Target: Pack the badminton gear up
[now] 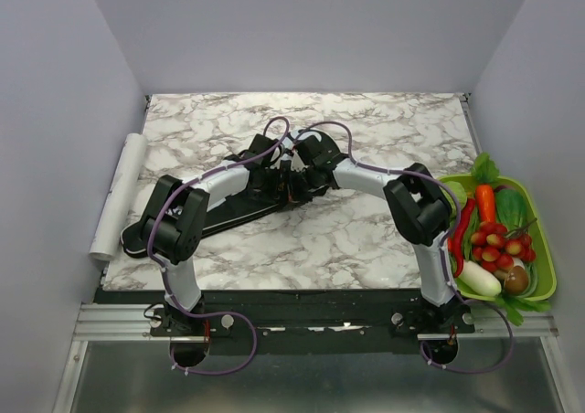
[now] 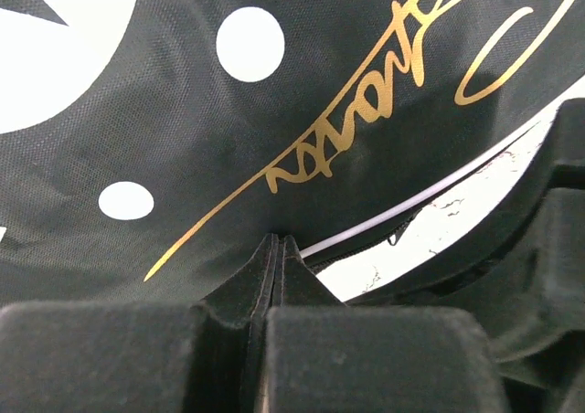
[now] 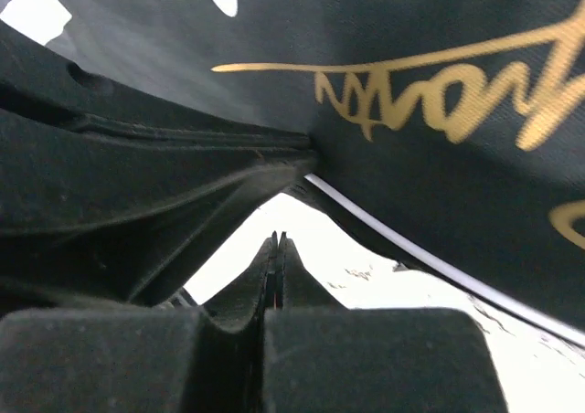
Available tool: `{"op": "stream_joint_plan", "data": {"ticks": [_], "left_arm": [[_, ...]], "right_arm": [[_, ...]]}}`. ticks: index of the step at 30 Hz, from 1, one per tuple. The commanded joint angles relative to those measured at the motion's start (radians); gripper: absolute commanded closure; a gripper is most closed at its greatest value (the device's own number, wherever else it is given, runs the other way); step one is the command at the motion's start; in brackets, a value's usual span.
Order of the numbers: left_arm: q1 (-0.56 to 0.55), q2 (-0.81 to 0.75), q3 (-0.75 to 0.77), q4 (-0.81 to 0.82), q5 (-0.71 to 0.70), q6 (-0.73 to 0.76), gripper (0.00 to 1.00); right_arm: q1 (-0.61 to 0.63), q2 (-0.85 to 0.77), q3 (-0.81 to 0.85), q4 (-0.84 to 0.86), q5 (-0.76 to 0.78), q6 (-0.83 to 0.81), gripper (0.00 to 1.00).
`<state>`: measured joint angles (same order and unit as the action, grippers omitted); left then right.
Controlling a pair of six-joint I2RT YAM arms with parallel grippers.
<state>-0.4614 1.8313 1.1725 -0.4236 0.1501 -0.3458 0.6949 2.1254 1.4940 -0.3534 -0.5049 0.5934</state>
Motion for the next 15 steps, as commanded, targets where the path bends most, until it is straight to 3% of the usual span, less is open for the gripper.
{"op": "stream_joint_plan", "data": {"ticks": [1,8,12,15], "left_arm": [[-0.006,-0.014,-0.016,0.014,0.009,0.008,1.00],[-0.006,-0.105,0.035,-0.055,0.006,-0.002,0.96],[-0.006,-0.144,0.096,-0.133,-0.021,0.011,0.95],[-0.006,-0.164,0.101,-0.144,-0.032,0.018,0.95]], "right_arm": [[0.023,0.039,-0.034,0.137,-0.121,0.104,0.99],[-0.034,-0.027,-0.101,0.107,-0.011,0.099,0.99],[-0.048,-0.096,-0.061,-0.039,0.097,-0.030,0.69],[-0.046,-0.154,-0.070,-0.110,0.146,-0.092,0.59]]}}
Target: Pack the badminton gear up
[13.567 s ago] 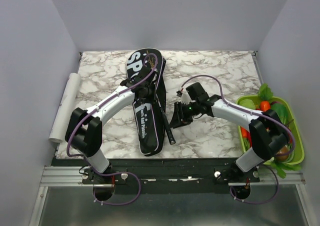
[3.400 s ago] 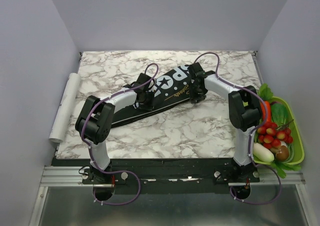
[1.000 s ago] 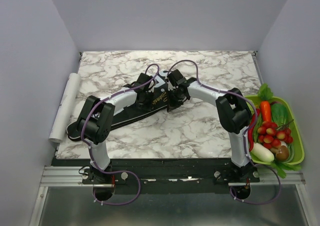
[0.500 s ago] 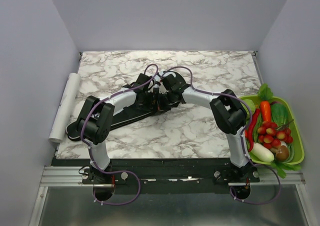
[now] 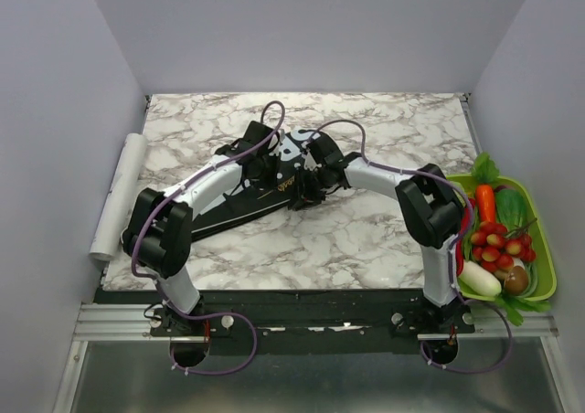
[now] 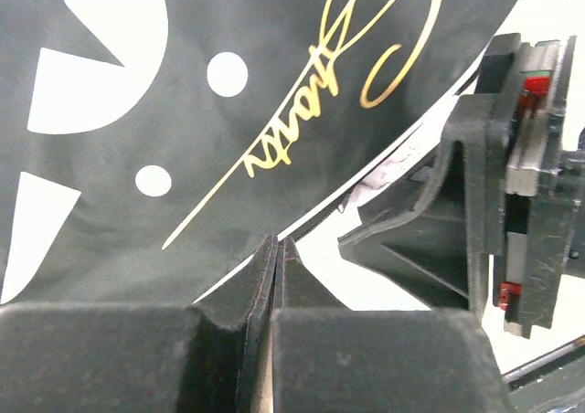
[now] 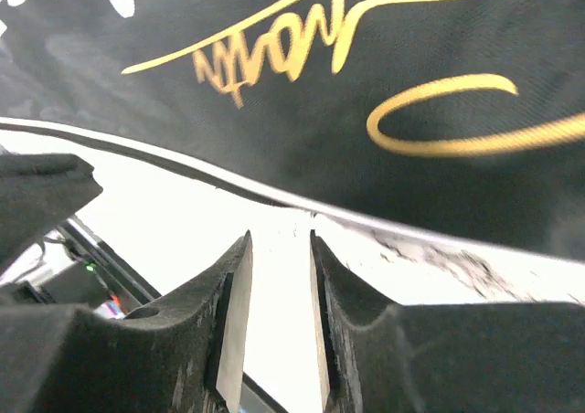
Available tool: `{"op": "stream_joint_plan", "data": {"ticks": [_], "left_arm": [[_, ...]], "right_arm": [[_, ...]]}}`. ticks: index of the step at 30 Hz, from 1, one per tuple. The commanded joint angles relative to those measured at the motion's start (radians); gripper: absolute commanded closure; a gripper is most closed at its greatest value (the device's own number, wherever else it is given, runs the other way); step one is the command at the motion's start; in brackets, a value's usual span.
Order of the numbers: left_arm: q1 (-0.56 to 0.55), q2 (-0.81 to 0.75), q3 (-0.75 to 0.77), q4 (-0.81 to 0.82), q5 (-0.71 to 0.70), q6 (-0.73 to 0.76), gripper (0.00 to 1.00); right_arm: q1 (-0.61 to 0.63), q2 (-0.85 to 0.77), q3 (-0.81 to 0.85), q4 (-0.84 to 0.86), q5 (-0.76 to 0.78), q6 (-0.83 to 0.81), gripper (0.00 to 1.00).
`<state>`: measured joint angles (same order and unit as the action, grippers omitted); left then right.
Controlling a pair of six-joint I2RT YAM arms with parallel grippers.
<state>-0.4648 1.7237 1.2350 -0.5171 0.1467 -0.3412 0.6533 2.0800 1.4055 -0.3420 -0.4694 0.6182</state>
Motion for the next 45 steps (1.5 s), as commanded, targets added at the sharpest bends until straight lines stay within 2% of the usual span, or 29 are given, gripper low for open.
{"op": "stream_joint_plan", "data": {"ticks": [1,6,9,17,29,37,45], "left_arm": [[-0.003,-0.059,0.037,-0.050,-0.030,0.011,0.94],[-0.003,-0.067,0.011,-0.034,-0.033,0.001,0.94],[-0.003,-0.062,-0.002,-0.024,-0.035,0.002,0.94],[-0.003,-0.068,-0.028,-0.023,-0.055,0.004,0.90],[-0.002,-0.134,-0.063,-0.057,-0.094,0.010,0.75],[0.002,-0.211,-0.072,-0.093,-0.122,0.025,0.67],[0.018,-0.239,-0.091,-0.101,-0.128,0.044,0.65]], "right_arm": [[-0.006,-0.127,0.012,-0.130,0.117,-0.126,0.58],[-0.004,-0.169,-0.028,-0.180,0.153,-0.170,0.51],[0.003,-0.164,-0.039,-0.184,0.170,-0.181,0.50],[0.063,-0.114,0.038,-0.216,0.302,-0.183,0.51],[0.117,-0.048,0.064,-0.192,0.446,-0.068,0.51],[0.120,0.011,0.101,-0.184,0.463,-0.020,0.53],[0.129,0.066,0.139,-0.221,0.517,-0.014,0.57]]}}
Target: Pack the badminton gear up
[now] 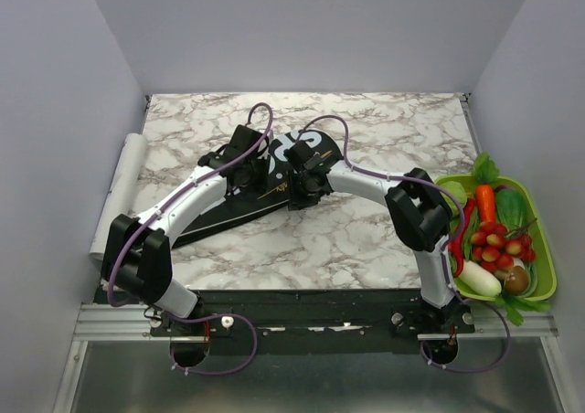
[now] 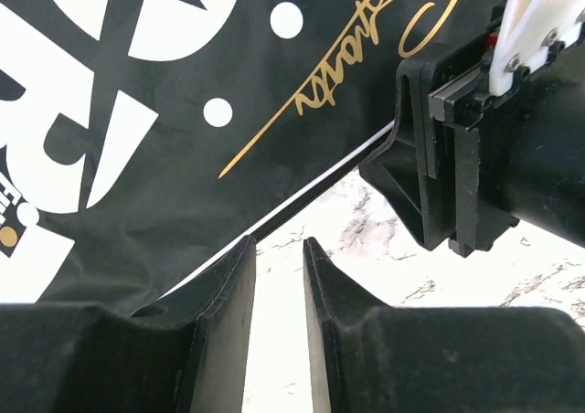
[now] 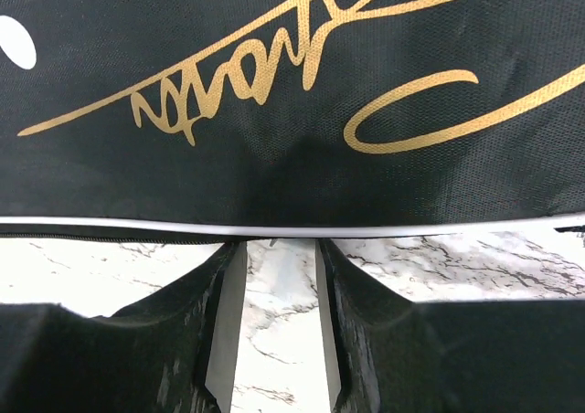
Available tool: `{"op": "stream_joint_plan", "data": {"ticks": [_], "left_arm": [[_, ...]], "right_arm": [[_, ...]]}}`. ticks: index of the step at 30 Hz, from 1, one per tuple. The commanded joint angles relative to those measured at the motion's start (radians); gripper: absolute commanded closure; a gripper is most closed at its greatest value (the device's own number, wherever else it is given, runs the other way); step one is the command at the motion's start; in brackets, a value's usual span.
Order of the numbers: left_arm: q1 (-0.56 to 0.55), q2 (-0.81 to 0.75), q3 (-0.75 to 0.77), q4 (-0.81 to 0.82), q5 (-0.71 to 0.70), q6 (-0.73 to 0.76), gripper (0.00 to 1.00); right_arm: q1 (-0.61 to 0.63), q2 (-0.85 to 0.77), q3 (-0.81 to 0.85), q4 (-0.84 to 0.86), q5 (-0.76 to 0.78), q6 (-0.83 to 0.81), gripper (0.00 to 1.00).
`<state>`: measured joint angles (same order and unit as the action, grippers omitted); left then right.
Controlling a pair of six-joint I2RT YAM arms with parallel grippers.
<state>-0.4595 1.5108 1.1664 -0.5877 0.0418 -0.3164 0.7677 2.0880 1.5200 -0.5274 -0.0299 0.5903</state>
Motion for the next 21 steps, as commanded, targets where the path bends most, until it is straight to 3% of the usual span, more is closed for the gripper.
{"op": "stream_joint_plan", "data": {"ticks": [1,11,15,21], "left_arm": [[0.016,-0.027,-0.025,-0.029,-0.020,0.019,0.65],[0.027,-0.060,-0.071,-0.009,0.004,-0.003,0.64],[0.030,-0.060,-0.079,-0.003,0.006,-0.006,0.64],[0.041,-0.070,-0.074,-0.014,-0.003,0.003,0.63]], "right_arm": [[0.016,0.061,0.025,-0.036,0.085,0.014,0.57],[0.027,0.099,0.040,-0.085,0.156,0.017,0.78],[0.028,0.110,0.052,-0.105,0.174,0.020,0.98],[0.009,0.081,0.054,-0.089,0.180,0.028,0.99]]}}
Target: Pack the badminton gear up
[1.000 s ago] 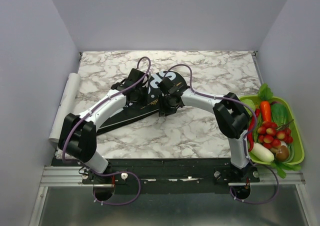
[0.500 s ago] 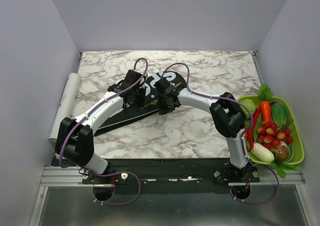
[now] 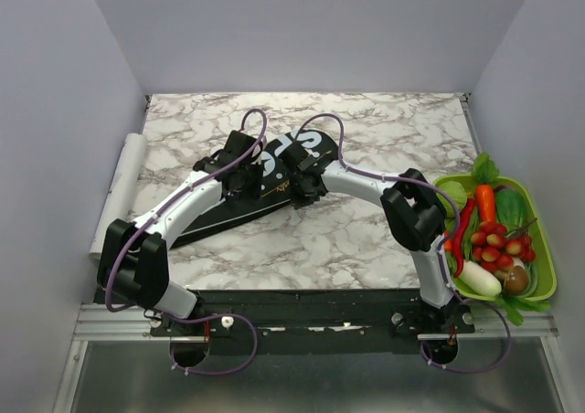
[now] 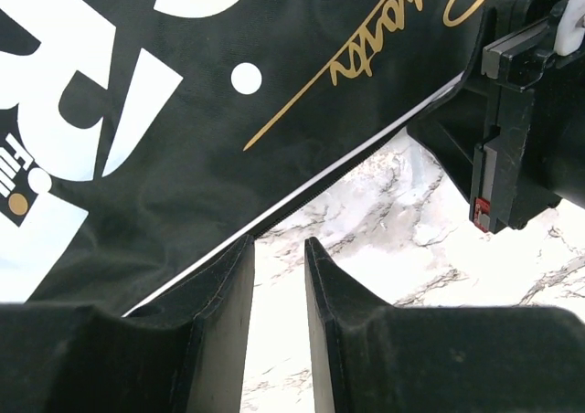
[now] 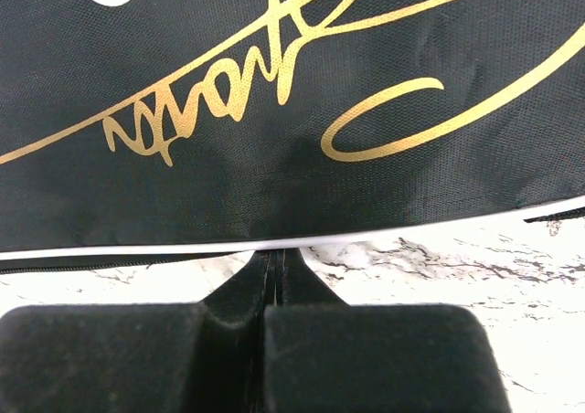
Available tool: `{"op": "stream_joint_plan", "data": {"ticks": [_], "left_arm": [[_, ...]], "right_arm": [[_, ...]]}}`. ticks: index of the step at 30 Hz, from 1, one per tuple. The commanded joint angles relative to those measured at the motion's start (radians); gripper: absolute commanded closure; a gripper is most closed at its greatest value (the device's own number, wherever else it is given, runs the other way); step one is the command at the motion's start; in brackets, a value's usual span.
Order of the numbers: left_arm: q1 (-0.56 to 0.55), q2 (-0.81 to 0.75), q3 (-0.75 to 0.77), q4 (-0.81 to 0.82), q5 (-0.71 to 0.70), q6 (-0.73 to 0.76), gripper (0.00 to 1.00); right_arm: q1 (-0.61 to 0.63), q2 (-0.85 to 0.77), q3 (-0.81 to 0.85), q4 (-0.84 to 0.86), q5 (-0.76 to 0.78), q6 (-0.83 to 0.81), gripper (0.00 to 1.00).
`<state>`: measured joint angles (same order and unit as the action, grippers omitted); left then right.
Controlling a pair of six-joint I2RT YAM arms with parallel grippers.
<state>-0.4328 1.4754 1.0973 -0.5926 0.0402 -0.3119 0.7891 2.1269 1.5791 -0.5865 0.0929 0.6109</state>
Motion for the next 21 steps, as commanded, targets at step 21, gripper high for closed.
{"op": "stream_joint_plan", "data": {"ticks": [21], "left_arm": [[0.031,-0.127,-0.049,-0.078,-0.117,-0.021,0.55]], "right_arm": [[-0.409,0.311,0.578,-0.231,-0.088,0.021,0.99]]}}
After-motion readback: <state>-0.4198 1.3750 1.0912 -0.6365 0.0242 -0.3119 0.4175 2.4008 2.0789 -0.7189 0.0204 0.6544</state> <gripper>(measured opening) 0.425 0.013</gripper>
